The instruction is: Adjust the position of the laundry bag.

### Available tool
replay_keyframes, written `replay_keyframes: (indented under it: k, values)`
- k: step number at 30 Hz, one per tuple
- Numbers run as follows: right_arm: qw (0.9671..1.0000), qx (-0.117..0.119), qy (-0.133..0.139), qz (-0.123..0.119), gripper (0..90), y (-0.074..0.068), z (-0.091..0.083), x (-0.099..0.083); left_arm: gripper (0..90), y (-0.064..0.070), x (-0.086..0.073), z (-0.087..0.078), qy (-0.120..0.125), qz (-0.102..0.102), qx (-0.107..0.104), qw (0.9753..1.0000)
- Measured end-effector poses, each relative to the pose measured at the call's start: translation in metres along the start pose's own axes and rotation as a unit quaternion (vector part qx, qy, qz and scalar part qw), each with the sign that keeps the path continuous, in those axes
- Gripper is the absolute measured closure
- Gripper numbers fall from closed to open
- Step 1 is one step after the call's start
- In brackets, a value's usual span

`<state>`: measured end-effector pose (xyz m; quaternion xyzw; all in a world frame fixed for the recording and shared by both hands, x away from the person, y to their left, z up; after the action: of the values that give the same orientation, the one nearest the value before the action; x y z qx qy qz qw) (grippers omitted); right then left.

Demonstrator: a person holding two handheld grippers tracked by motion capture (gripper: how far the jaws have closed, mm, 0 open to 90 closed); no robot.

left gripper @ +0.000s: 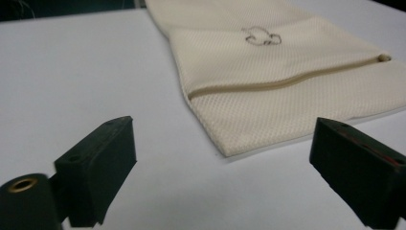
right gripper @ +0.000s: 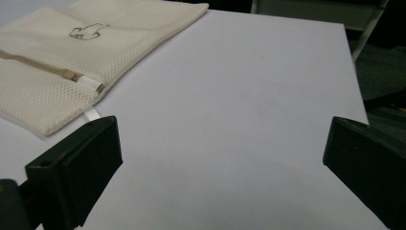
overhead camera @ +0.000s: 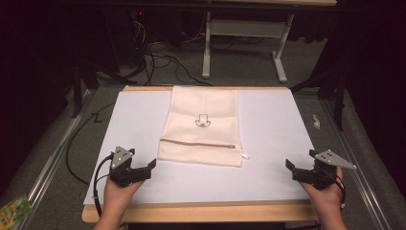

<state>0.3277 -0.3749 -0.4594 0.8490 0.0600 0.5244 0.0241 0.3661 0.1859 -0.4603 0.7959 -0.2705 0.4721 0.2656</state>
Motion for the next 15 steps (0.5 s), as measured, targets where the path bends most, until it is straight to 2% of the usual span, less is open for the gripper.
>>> replay_keyframes:
  k: [2, 4, 5, 6, 9, 11, 14, 15]
  values:
    - [1.0, 0.001, -0.004, 0.006, 0.0, 0.001, 0.001, -0.001, 13.0, 0.0, 0.0, -0.001, 0.01, -0.001, -0.002, 0.9999]
    - [0.9999, 0.0, -0.006, 0.01, 0.0, 0.004, 0.002, -0.003, 14.6, -0.001, -0.001, 0.001, 0.006, -0.008, -0.005, 0.9999]
    - [0.9998, -0.001, -0.009, 0.018, 0.0, 0.005, 0.002, -0.003, 15.4, -0.002, -0.002, 0.002, 0.002, -0.011, -0.002, 0.9999]
    - [0.9998, -0.002, -0.009, 0.016, 0.0, 0.006, 0.003, -0.003, 15.8, -0.003, -0.002, 0.005, -0.001, -0.015, 0.004, 0.9999]
    - [0.9996, -0.004, -0.008, 0.026, 0.0, 0.008, 0.002, -0.002, 15.8, -0.006, -0.001, 0.018, -0.006, -0.024, 0.013, 0.9996]
    - [0.9995, -0.004, -0.006, 0.032, 0.1, 0.008, 0.0, -0.001, 19.1, -0.009, 0.003, 0.03, -0.017, -0.036, 0.001, 0.9992]
    - [0.9996, -0.004, -0.004, 0.029, 0.3, 0.005, -0.001, -0.001, 25.2, -0.007, 0.01, 0.048, -0.039, -0.002, -0.006, 0.9992]
    - [0.9996, -0.004, -0.006, 0.027, 0.3, 0.004, -0.001, -0.001, 27.3, -0.007, 0.014, 0.058, -0.053, 0.001, -0.009, 0.9986]
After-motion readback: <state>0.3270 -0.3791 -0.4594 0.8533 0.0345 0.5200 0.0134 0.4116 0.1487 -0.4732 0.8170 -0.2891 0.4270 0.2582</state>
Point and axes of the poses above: each handheld gripper's, and its own axes: z roughly forward along the jaws, x roughly out of its top, y roughly to its right, the point moved 3 cm from there along z, roughly forward along the jaws, and after that the axes turned 14 degrees about -x, right-handed, at the moved point
